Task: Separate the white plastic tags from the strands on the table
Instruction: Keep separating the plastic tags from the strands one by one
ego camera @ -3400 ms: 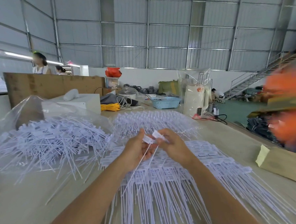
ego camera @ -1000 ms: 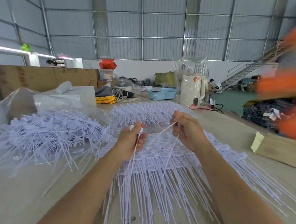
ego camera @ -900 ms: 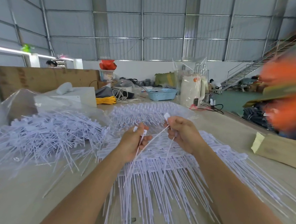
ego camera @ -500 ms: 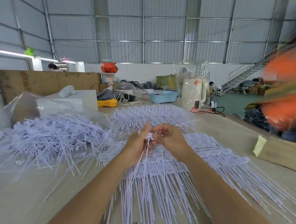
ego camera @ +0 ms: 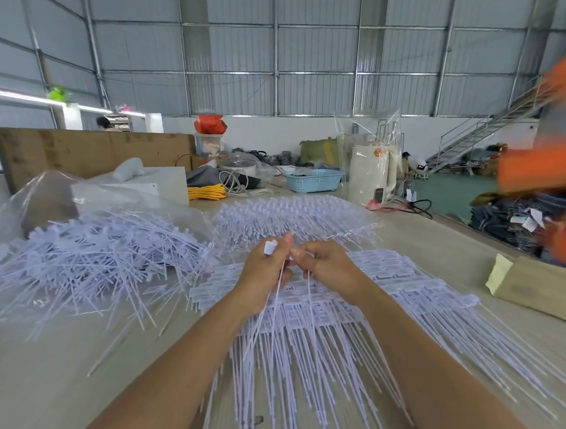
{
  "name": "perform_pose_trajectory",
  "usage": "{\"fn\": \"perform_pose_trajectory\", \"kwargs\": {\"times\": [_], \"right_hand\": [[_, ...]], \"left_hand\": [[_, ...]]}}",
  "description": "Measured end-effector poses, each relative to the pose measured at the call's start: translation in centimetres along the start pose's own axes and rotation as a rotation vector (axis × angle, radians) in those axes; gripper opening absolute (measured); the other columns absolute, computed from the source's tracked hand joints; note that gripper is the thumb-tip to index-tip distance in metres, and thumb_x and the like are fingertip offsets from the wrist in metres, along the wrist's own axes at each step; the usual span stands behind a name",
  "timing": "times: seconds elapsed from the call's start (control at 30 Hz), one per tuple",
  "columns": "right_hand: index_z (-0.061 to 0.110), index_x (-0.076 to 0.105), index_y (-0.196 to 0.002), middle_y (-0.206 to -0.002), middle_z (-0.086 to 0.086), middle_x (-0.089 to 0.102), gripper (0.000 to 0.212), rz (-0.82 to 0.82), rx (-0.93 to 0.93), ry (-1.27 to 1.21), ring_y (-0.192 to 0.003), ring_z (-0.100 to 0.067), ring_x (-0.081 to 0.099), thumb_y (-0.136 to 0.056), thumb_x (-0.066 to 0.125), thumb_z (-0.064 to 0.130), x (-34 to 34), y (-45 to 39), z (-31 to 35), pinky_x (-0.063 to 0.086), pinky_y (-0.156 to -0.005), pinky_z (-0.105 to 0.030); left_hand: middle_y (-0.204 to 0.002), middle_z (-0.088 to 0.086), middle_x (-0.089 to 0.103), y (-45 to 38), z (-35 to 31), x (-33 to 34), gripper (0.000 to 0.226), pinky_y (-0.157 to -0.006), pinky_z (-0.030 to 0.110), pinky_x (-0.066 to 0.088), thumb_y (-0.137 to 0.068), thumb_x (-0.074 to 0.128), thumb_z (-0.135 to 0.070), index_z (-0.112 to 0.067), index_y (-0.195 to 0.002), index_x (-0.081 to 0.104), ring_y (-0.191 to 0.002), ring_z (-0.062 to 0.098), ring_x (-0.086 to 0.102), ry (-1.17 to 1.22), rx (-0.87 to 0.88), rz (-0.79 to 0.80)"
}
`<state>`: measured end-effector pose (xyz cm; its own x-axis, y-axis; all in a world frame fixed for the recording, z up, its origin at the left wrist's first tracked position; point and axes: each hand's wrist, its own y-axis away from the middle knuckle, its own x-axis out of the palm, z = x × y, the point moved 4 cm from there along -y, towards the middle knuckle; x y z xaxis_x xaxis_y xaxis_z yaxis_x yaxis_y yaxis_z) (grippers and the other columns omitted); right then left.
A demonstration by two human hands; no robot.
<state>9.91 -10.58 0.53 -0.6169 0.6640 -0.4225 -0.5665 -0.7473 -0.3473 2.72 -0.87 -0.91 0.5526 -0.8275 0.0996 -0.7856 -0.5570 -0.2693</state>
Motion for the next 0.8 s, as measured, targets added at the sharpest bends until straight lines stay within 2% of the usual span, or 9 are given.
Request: {"fn": "perform_pose_trajectory", "kwargs": {"times": [0.1,0.23,0.33,0.5,0.57,0.63,0.7,0.8], "right_hand": [[0.007,0.065,-0.082,-0.064,-0.001,0.052,0.027,0.023,0.016,-0.033,-0.057,-0.009,0.048,-0.095,0.052,0.026,0.1,0.2,0.1,0.039,-0.058,-0.017],[0.018,0.064,-0.070,-0.058,0.008,0.056,0.026,0.014,0.035,-0.092,-0.056,-0.010,0.051,-0.095,0.055,0.022,-0.1,0.5,0.2,0.041,-0.058,-0.019],[0.017,0.065,-0.071,-0.062,0.004,0.057,0.025,0.000,0.037,-0.108,-0.058,-0.012,0.050,-0.094,0.056,0.021,0.0,0.6,0.7,0.041,-0.060,-0.021],[0.017,0.065,-0.070,-0.052,0.013,0.057,0.026,-0.009,0.025,-0.127,-0.054,-0.007,0.050,-0.094,0.056,0.019,0.1,0.7,1.1,0.043,-0.060,-0.017],[0.012,0.065,-0.071,-0.053,0.008,0.055,0.024,-0.037,0.009,-0.111,-0.051,-0.005,0.049,-0.093,0.057,0.017,-0.1,0.8,1.1,0.041,-0.055,-0.013],[0.009,0.066,-0.072,-0.058,0.000,0.057,0.022,-0.082,0.010,-0.126,-0.051,-0.007,0.050,-0.092,0.058,0.016,-0.3,0.7,0.6,0.042,-0.056,-0.017],[0.007,0.068,-0.073,-0.067,-0.010,0.060,0.022,-0.127,0.021,-0.166,-0.056,-0.017,0.051,-0.091,0.060,0.018,-0.6,0.5,0.0,0.044,-0.064,-0.030],[0.010,0.068,-0.067,-0.067,-0.015,0.059,0.024,-0.183,0.031,-0.211,-0.055,-0.021,0.049,-0.089,0.061,0.018,-0.6,-0.2,-0.6,0.043,-0.067,-0.037]], "left_hand": [[-0.049,-0.007,0.051,0.1,0.0,0.2,0.031,-0.038,0.018,0.030,-0.094,0.053,-0.040,-0.013,-0.079,0.052,-0.040,0.008,0.037,0.017,-0.006,0.024],[-0.056,-0.002,0.055,0.1,0.2,0.2,0.035,-0.039,0.018,0.033,-0.093,0.050,-0.045,-0.013,-0.084,0.058,-0.041,0.008,0.042,0.064,-0.075,0.050],[-0.058,0.000,0.054,0.0,0.2,0.1,0.036,-0.039,0.018,0.030,-0.093,0.050,-0.045,-0.011,-0.081,0.053,-0.038,0.009,0.038,0.029,-0.057,0.030],[-0.062,0.005,0.052,-0.1,0.2,-0.2,0.037,-0.040,0.019,0.031,-0.091,0.054,-0.044,-0.008,-0.086,0.053,-0.040,0.010,0.039,0.024,-0.062,-0.017],[-0.064,0.006,0.057,0.1,-0.1,-0.3,0.039,-0.043,0.019,0.035,-0.090,0.055,-0.047,-0.009,-0.084,0.055,-0.041,0.010,0.045,-0.022,-0.084,-0.023],[-0.066,0.005,0.062,0.0,-0.5,-0.5,0.040,-0.046,0.021,0.041,-0.089,0.057,-0.051,-0.011,-0.081,0.058,-0.047,0.012,0.053,-0.079,-0.119,-0.072],[-0.063,0.005,0.060,-0.5,-1.4,-1.2,0.032,-0.044,0.020,0.039,-0.093,0.057,-0.039,-0.012,-0.076,0.055,-0.048,0.015,0.053,-0.053,-0.137,-0.143],[-0.065,0.010,0.041,-2.0,-3.3,-4.3,0.028,-0.038,0.016,0.022,-0.092,0.045,0.002,-0.011,-0.067,0.041,-0.046,0.015,0.037,0.032,-0.167,-0.231]]}}
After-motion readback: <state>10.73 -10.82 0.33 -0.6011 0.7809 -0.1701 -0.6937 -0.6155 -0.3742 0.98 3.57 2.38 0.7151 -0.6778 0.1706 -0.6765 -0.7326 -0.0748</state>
